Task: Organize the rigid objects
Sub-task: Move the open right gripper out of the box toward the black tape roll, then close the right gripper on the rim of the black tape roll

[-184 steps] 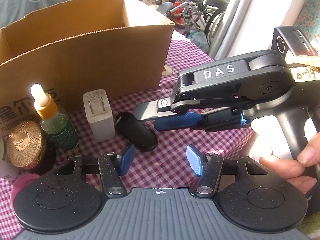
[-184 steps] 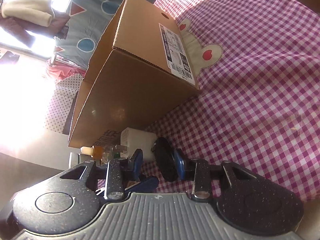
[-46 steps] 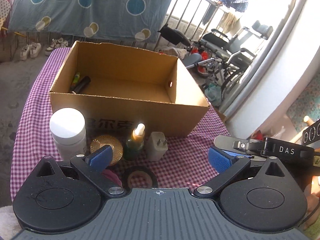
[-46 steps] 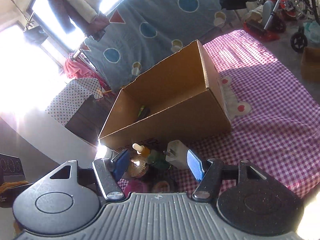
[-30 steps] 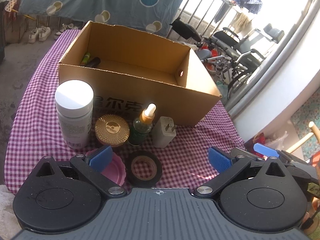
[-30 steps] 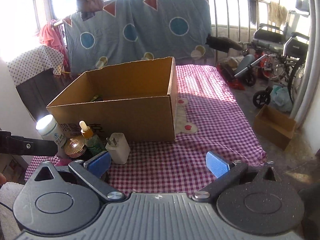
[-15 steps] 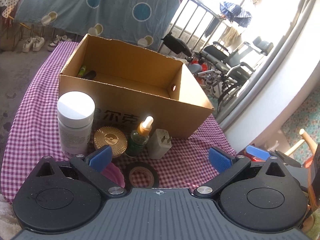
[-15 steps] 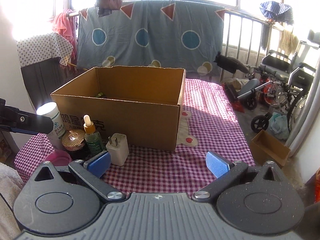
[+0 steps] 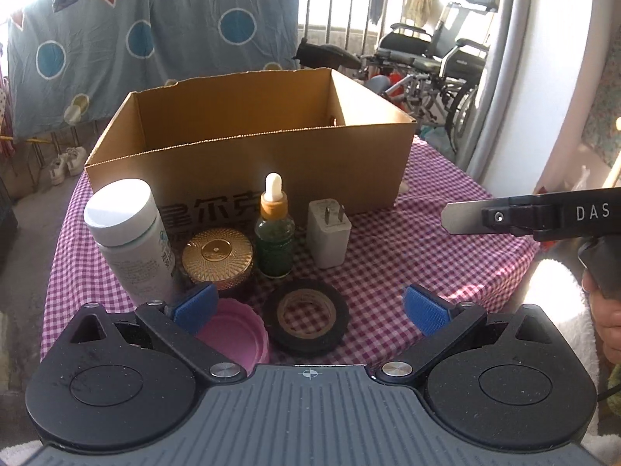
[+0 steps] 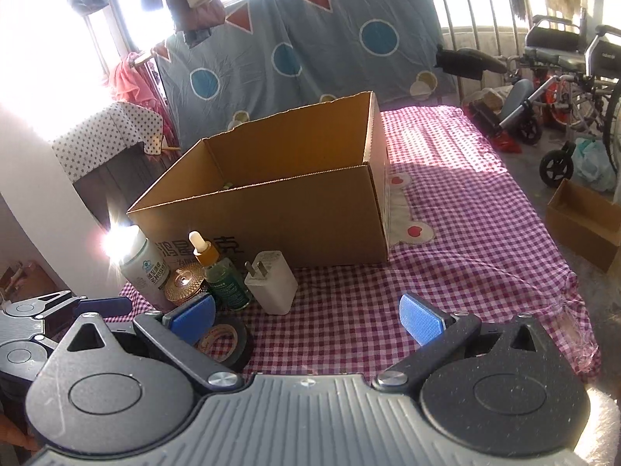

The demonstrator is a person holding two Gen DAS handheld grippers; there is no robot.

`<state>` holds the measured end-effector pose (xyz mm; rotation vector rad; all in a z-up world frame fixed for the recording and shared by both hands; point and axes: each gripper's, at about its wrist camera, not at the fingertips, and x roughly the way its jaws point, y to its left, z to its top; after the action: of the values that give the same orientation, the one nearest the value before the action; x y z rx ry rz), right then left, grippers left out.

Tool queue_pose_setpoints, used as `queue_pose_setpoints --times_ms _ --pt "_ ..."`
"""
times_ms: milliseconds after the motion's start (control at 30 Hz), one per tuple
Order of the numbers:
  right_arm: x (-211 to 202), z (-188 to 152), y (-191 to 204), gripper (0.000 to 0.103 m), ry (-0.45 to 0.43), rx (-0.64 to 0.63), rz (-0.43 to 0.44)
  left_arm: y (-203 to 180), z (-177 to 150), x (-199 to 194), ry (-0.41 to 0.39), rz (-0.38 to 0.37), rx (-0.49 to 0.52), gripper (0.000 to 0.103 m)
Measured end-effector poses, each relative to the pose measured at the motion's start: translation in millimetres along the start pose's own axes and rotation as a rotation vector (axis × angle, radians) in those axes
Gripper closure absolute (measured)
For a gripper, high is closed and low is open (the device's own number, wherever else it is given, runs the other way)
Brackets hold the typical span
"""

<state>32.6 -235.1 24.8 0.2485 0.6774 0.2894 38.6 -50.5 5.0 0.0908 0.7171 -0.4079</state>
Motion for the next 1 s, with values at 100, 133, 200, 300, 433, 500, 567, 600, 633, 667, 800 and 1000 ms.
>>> queue_pose_setpoints --times_ms 100,133,200,300,433,500,567,600,633,667,800,1000 --pt "12 -3 5 0.003 0.032 0.032 0.040 -10 -5 7 0.016 0.006 0.056 0.001" --pt "17 -4 7 0.006 0.043 0.039 0.052 -14 -8 9 0.020 0.012 0.083 0.001" --pt "25 -5 12 0.014 0.066 0.044 0.063 -19 -11 14 0.029 0.027 0.113 0.003" --pt "41 -7 19 0.033 0.105 0.043 0.072 -21 -13 19 0.043 0.030 0.140 0.007" --pt "61 -7 29 0.050 0.157 0.015 0.090 -24 -15 24 0.050 0.039 0.174 0.012" --pt "69 -7 34 0.058 0.177 -0.021 0.090 -25 -16 29 0.066 0.048 0.192 0.022" --pt "77 -7 37 0.068 0.199 -0.043 0.090 -27 -15 34 0.084 0.055 0.201 0.028" --pt "81 -7 38 0.073 0.211 -0.052 0.090 -27 -15 35 0.087 0.056 0.202 0.030" --pt "84 -7 39 0.074 0.220 -0.063 0.091 -27 -14 36 0.090 0.056 0.202 0.031" --pt "86 -7 40 0.076 0.226 -0.073 0.091 -28 -14 37 0.091 0.056 0.202 0.033" --pt "95 -9 45 0.080 0.239 -0.128 0.080 -29 -14 41 0.103 0.054 0.204 0.037" --pt "96 -8 49 0.080 0.238 -0.166 0.078 -33 -13 43 0.110 0.051 0.213 0.037"
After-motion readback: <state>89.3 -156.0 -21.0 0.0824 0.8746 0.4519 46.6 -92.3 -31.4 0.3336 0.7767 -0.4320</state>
